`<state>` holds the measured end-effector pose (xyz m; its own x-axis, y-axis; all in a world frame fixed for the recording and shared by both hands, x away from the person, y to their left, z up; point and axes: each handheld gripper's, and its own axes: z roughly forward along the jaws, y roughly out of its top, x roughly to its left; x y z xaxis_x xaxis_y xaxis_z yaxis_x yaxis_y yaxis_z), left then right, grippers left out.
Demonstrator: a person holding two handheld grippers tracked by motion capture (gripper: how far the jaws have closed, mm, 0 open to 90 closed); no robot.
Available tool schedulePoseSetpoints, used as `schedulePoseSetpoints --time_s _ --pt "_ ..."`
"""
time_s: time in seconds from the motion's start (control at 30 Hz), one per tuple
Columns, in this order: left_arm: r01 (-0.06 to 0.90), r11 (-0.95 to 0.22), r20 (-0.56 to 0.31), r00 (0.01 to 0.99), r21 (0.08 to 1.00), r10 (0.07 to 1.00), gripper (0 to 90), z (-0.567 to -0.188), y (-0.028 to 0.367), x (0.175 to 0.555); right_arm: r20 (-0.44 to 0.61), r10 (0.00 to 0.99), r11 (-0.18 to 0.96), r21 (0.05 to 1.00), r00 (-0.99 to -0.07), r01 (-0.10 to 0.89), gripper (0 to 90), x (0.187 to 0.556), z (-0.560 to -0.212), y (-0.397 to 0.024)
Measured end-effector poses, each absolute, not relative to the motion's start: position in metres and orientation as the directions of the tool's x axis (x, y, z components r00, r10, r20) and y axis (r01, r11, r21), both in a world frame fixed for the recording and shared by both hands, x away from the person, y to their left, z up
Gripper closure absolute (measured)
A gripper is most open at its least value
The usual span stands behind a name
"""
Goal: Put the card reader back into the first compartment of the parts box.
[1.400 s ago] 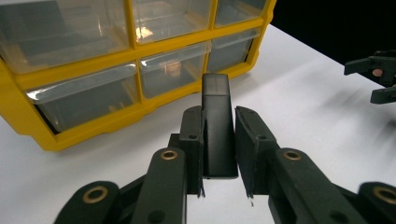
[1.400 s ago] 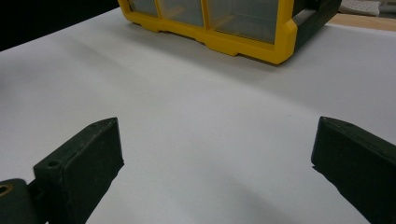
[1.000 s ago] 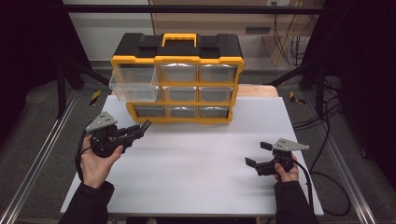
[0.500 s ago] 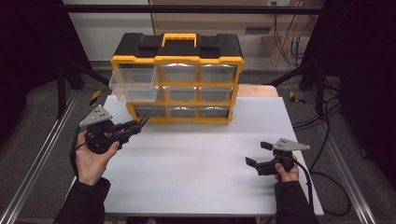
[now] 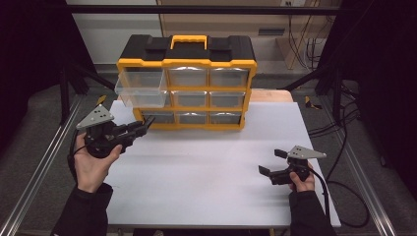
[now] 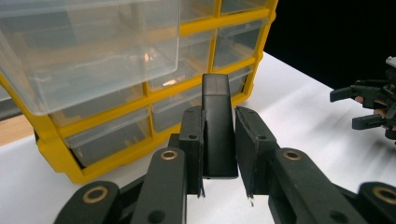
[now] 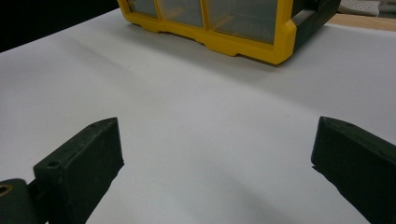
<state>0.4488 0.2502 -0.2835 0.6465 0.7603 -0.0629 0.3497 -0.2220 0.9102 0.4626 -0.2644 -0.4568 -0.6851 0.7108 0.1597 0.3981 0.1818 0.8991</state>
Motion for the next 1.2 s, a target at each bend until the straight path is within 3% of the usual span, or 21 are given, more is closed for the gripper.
schedulePoseSetpoints --time_s 1.2 --pt "0.297 -0.235 -0.014 0.647 0.926 0.763 72.7 -0.240 0.253 0.451 0.162 0.712 0.176 0.900 -0.683 0.398 2.2 0.462 -0.456 -0.265"
